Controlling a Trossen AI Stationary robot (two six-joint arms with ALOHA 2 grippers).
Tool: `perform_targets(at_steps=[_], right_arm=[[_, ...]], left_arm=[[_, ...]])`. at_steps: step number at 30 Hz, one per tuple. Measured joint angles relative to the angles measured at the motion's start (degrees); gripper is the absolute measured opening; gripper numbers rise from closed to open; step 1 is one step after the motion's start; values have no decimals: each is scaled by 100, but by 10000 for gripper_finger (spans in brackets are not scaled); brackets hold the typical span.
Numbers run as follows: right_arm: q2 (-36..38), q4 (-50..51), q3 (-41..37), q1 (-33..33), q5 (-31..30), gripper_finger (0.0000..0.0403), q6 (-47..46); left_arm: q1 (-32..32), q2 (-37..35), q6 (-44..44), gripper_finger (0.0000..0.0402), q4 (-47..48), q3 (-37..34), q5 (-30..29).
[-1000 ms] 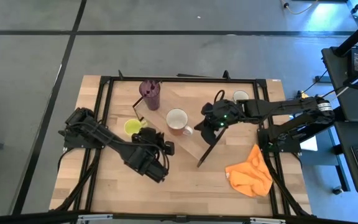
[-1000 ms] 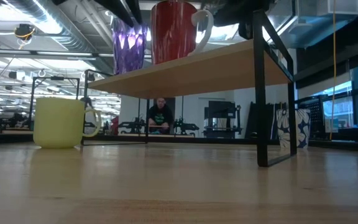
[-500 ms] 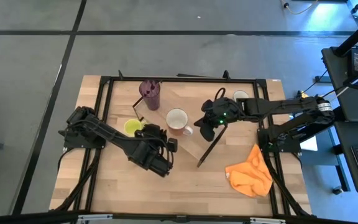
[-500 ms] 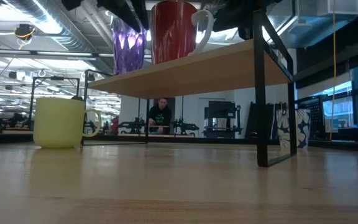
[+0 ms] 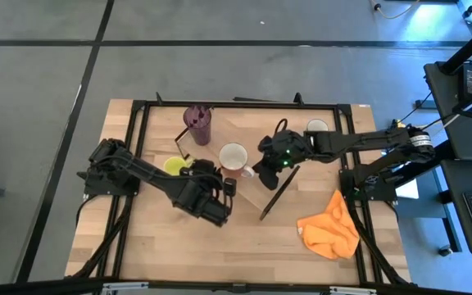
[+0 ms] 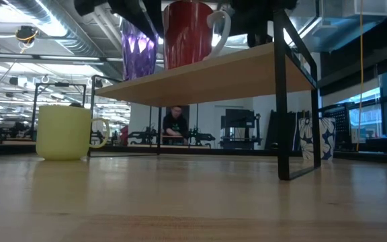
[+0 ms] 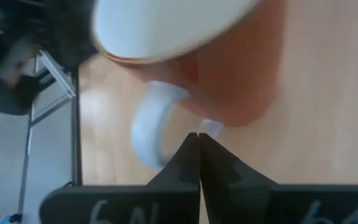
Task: Stack small to large cups/mugs on shelf
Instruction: Put the orange mug on the shelf
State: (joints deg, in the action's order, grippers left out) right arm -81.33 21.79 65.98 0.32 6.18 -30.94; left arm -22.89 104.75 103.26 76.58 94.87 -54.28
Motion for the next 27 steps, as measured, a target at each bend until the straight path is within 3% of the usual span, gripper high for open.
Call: perform_targets(at_steps=[19, 27], right_arm=[[-322, -96, 2, 145, 696, 0, 125], [-201, -96, 2, 105, 565, 2, 271]], left_arm=[[463, 0, -756, 57, -404, 0, 134], [306, -292, -789, 57, -311, 2, 13]])
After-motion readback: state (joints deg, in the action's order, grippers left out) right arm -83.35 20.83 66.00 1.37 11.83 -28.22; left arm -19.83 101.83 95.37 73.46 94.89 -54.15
